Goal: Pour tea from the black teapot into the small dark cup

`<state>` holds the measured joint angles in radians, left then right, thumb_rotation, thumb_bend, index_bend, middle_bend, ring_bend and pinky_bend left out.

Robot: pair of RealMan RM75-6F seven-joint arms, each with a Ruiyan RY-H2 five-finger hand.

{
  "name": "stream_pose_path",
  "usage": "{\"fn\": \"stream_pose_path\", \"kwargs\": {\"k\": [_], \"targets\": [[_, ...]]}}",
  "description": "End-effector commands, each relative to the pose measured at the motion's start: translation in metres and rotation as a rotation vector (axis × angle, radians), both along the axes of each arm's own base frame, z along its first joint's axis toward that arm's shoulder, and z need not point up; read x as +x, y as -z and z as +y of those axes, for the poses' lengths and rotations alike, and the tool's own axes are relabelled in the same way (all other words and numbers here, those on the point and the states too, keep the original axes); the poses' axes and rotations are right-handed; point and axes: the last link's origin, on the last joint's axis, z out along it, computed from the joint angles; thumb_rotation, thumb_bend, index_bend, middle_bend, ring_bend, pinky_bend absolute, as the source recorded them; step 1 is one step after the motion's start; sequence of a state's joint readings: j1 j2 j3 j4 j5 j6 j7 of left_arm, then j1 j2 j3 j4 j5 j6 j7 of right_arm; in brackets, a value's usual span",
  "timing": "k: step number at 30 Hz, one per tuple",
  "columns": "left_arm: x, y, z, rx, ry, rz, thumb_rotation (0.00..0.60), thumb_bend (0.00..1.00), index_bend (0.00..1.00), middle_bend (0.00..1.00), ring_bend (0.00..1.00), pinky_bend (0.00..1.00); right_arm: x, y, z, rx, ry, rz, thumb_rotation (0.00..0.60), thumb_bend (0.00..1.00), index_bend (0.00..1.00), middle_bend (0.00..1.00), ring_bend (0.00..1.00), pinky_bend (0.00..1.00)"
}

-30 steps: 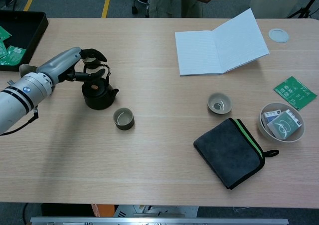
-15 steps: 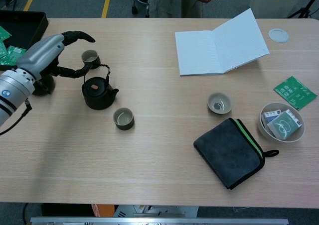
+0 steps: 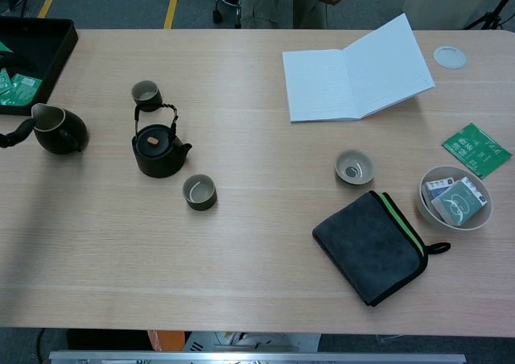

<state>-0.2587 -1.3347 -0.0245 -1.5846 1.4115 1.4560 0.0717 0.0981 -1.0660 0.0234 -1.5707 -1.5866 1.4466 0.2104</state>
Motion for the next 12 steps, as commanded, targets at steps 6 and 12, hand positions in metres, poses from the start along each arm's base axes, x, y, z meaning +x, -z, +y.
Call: {"fn": "stream_pose_path", "kwargs": {"k": [6,12], "targets": [[-0.016,-0.022,-0.033,0.043,-0.08,0.013,0.578,0.34,0.21,0.17,0.09,0.09,0.008,0.003,0.0,0.029,-0.034,0.008,0.6,0.01,0.32,0.37,0.25,0.18],[-0.018,-0.026,-0.044,0.034,-0.097,0.015,0.582,0.34,0.21,0.17,0.09,0.09,0.01,0.004,0.001,0.036,-0.046,0.007,0.6,0.01,0.32,0.37,0.25,0.18]]}}
